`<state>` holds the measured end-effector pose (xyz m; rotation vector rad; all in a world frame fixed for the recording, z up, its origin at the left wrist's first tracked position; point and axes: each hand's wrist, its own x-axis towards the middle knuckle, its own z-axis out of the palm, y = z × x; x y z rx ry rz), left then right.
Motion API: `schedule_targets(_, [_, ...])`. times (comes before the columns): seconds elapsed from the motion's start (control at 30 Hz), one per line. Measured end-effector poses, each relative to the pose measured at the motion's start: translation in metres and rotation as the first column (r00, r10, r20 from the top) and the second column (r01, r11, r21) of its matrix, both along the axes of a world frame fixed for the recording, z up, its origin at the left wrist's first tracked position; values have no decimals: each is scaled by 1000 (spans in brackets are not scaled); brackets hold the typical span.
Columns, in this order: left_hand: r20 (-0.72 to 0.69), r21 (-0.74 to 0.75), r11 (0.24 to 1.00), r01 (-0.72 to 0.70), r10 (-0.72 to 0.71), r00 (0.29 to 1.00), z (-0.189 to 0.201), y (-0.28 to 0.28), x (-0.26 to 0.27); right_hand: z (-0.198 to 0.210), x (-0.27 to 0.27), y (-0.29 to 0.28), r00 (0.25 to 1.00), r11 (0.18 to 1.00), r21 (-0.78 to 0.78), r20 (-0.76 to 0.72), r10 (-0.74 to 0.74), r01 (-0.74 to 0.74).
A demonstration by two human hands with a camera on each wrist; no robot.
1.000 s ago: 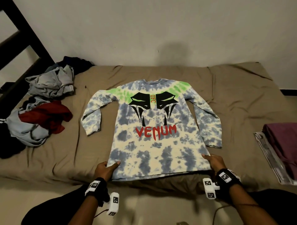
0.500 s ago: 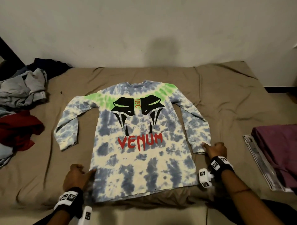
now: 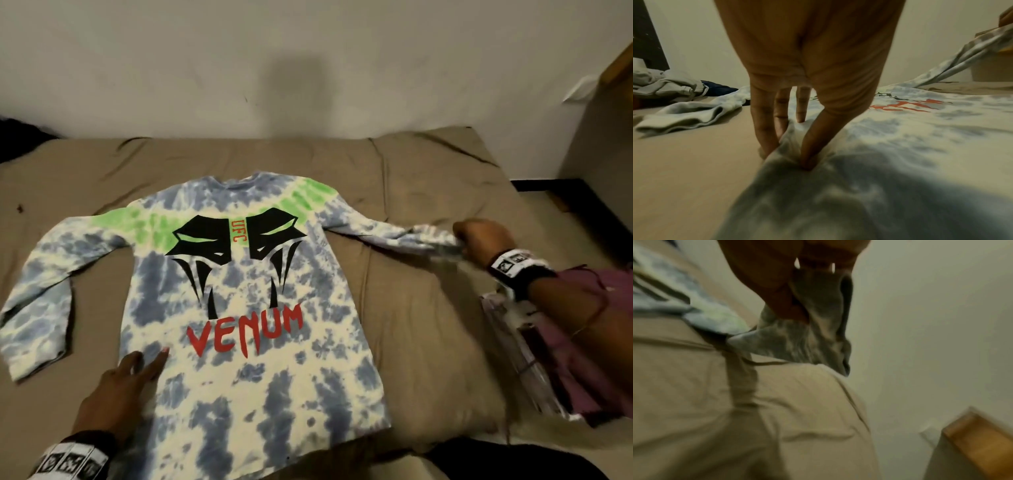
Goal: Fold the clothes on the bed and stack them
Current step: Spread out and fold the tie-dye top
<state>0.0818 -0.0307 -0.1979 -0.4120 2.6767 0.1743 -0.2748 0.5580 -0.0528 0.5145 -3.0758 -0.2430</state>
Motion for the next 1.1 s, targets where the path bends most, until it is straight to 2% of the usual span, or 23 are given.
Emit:
schedule_targets(0.03, [58, -12, 1000, 8, -8, 998, -2, 0, 1, 16, -12, 8, 985, 984, 104, -79, 154, -145])
schedule_targets(0.07, [94, -23, 1000, 20, -18, 995, -9, -2, 3, 27, -24, 17, 960, 946, 217, -90, 267, -243])
schedule_targets(0.1, [140, -29, 999, 32, -27, 990, -16, -3, 3, 35, -36, 23, 936, 899, 323, -92, 341, -296])
schedule_targets(0.17, [139, -37, 999, 24, -19, 990, -24, -9, -1, 43, -52, 35, 927, 851, 442, -101, 362, -284])
schedule_targets(0.23, [156, -19, 1000, 5, -2, 988, -18, -10, -7, 39, -52, 40, 987, 777, 618, -15, 162, -118])
schedule_targets(0.3, [151, 10, 1000, 16, -17, 988, -12, -4, -9, 24, -41, 40, 985, 716, 697, 91, -146, 42])
schedule_targets(0.33, [151, 4, 999, 37, -37, 988, -9, -1, -8, 14, -37, 32, 959, 740, 667, 145, -244, 87])
schedule_targets(0.37, [152, 6, 999, 43, -43, 987, -6, 4, -8, 2, -35, 21, 948, 775, 624, 176, -264, 100])
schedule_targets(0.47, [111, 41, 998, 42, -47, 993, 7, 6, -12, -35, -23, -41, 987, 881, 473, 132, -96, 22])
schedule_targets(0.53, [119, 103, 994, 24, -36, 992, 17, 2, -10, -59, 7, -93, 983, 971, 231, 180, 21, -63])
schedule_targets(0.57, [79, 192, 981, -27, 12, 997, 20, -3, -7, -73, 29, -121, 971, 990, 99, 225, 79, -104])
schedule_targets(0.6, [14, 306, 944, -125, 127, 992, 22, -9, -3, -85, 51, -148, 951, 991, -25, 278, 134, -132])
schedule_targets(0.63, [-65, 438, 865, -244, 301, 951, 23, -17, 3, -100, 73, -170, 925, 977, -151, 326, 195, -153])
schedule_targets(0.67, [-145, 514, 772, -374, 507, 849, 24, -31, 10, -113, 94, -195, 902, 953, -255, 351, 250, -165])
schedule_targets(0.7, [-229, 548, 678, -489, 684, 693, 22, -45, 13, -127, 115, -210, 888, 930, -316, 348, 299, -189])
schedule_targets(0.73, [-296, 542, 577, -611, 812, 504, 23, -62, 15, -139, 135, -228, 881, 916, -321, 324, 344, -240])
schedule_targets(0.77, [-331, 505, 475, -720, 878, 347, 23, -81, 17, -152, 151, -242, 881, 913, -284, 289, 374, -294])
schedule_targets(0.8, [-336, 457, 391, -799, 908, 252, 22, -99, 16, -159, 163, -250, 890, 927, -215, 279, 361, -308])
schedule_targets(0.83, [-309, 404, 336, -851, 926, 219, 22, -117, 17, -165, 171, -259, 901, 943, -162, 285, 327, -291])
schedule_targets(0.9, [-200, 342, 312, -886, 946, 256, 21, -142, 11, -169, 179, -261, 919, 959, -136, 281, 278, -248])
schedule_targets(0.93, [-140, 353, 304, -885, 952, 271, 15, -155, 9, -169, 181, -263, 922, 960, -134, 274, 275, -246])
schedule_targets(1.0, [-116, 400, 311, -862, 950, 289, 7, -174, 2, -175, 182, -260, 927, 957, -114, 240, 287, -266])
schedule_targets(1.1, [-154, 447, 425, -787, 904, 400, 4, -189, -10, -183, 181, -261, 932, 967, -77, 259, 254, -242])
